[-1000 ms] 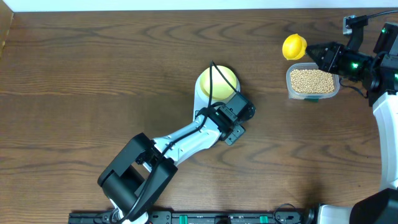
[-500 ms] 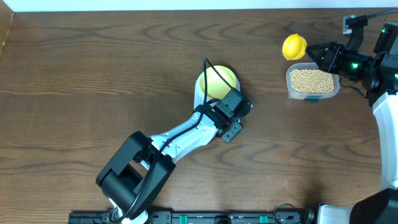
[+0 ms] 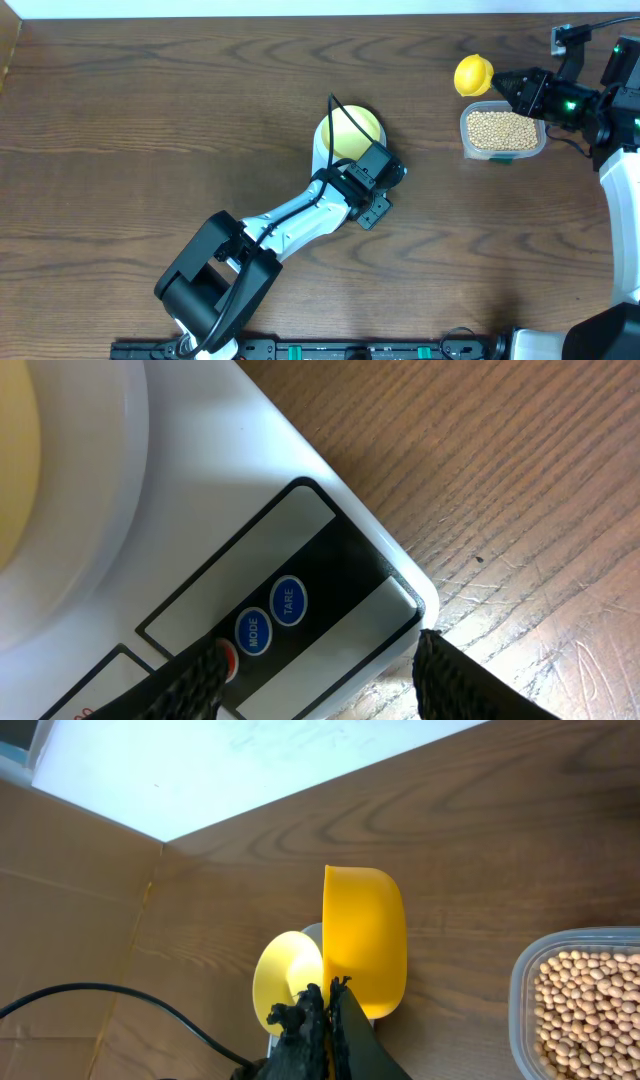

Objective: Scoop item into bowl and weigh 50g on scale

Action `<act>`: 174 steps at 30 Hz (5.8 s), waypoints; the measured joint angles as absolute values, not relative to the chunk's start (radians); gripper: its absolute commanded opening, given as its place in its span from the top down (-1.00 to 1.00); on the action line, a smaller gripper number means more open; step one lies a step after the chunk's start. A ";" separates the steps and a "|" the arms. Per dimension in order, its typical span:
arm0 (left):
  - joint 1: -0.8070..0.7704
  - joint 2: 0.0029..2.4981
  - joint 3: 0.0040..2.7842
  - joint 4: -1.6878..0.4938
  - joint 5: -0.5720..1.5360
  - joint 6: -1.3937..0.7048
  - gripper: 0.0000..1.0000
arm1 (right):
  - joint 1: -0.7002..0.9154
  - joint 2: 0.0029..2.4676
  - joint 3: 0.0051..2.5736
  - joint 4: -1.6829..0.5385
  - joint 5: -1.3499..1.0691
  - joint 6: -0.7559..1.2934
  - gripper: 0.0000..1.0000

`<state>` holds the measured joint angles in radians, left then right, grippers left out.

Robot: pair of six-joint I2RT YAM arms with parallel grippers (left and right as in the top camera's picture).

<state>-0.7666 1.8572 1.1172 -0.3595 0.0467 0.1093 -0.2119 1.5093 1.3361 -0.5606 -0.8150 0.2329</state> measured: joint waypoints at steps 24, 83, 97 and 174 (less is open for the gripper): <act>-0.761 1.857 1.109 -0.356 0.046 0.109 -0.23 | -0.212 1.509 1.336 -0.561 -0.815 0.226 0.98; -0.761 1.371 1.102 -0.531 0.083 0.048 -0.56 | -0.211 1.509 1.336 -0.587 -0.815 0.224 0.98; -0.755 1.371 1.102 -0.566 -0.146 0.050 -0.65 | -0.211 1.509 1.336 -0.618 -0.801 0.200 0.98; 0.134 1.021 0.695 -0.554 0.762 0.825 -0.95 | -0.211 1.509 1.336 -0.673 -0.739 0.174 0.98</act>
